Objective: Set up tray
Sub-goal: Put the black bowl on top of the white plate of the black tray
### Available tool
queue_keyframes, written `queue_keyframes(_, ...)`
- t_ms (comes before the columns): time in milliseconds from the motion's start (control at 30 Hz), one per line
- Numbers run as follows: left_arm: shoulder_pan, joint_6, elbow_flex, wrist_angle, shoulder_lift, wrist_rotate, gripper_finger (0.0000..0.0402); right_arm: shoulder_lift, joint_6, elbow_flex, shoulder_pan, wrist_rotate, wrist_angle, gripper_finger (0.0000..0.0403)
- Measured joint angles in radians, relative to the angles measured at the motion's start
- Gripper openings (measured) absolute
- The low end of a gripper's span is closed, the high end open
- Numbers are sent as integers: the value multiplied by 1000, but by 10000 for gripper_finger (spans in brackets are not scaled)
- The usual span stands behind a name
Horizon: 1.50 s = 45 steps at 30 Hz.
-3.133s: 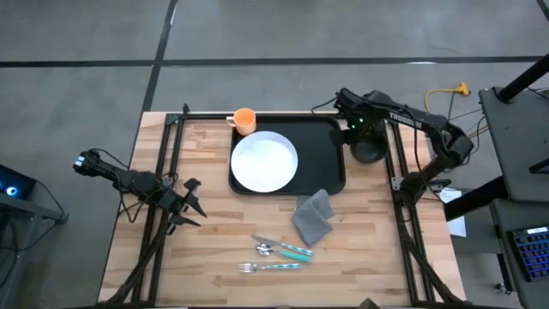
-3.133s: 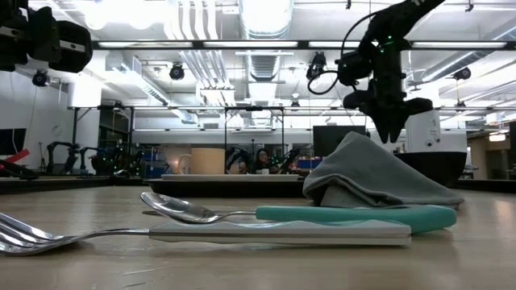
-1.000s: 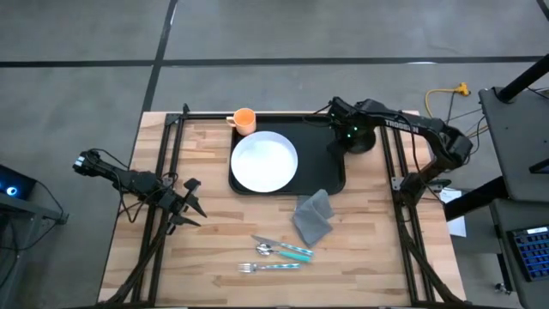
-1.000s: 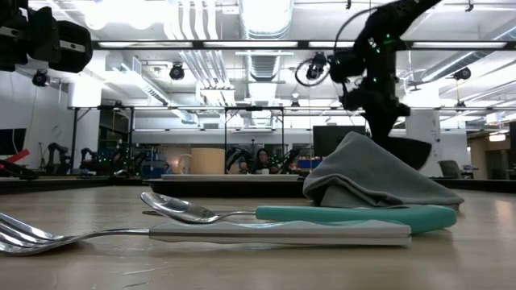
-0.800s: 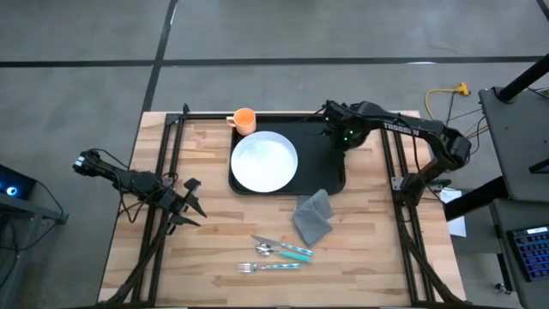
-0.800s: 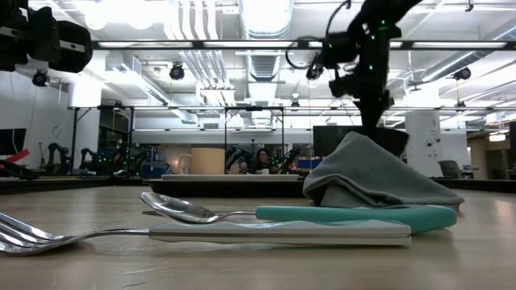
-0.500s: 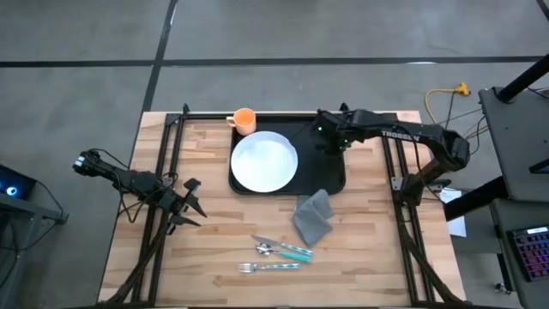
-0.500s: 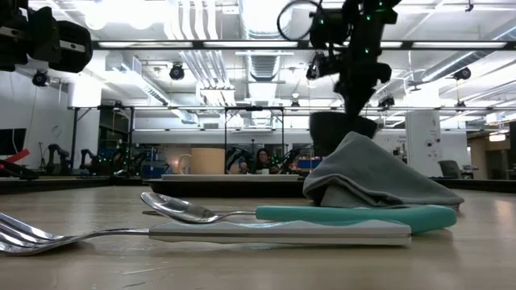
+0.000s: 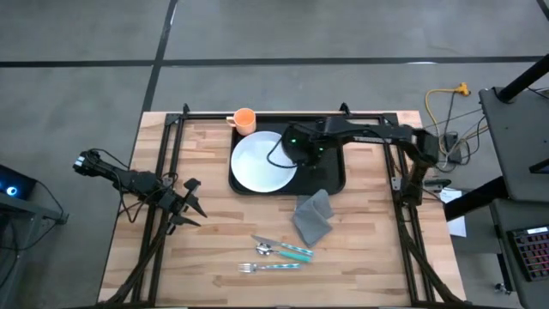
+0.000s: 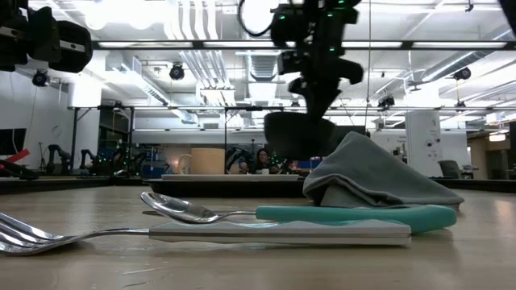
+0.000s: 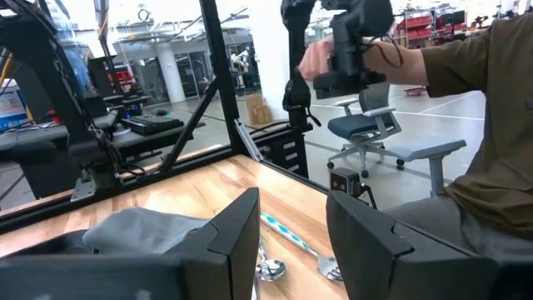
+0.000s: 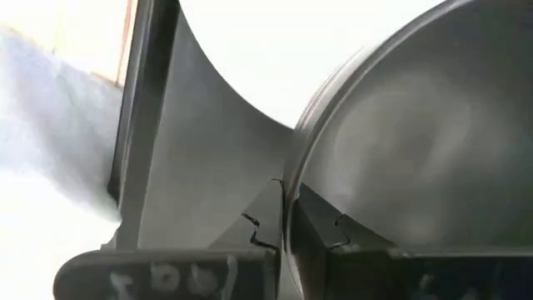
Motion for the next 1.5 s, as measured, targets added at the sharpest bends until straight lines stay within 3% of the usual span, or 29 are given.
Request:
queue_keyframes(467,0,0,0,0,0,0,122,347,-122,457,18,11,-177,8)
queue_keyframes(833,0,0,0,-8,0,0,122,525,-179,704,57,10,-272,8)
queue_keyframes(1000,0,0,0,-8,0,0,122,568,-197,764,83,8,-285,8)
queue_keyframes(1500,0,0,0,-12,0,0,122,577,-182,762,102,8,-286,8)
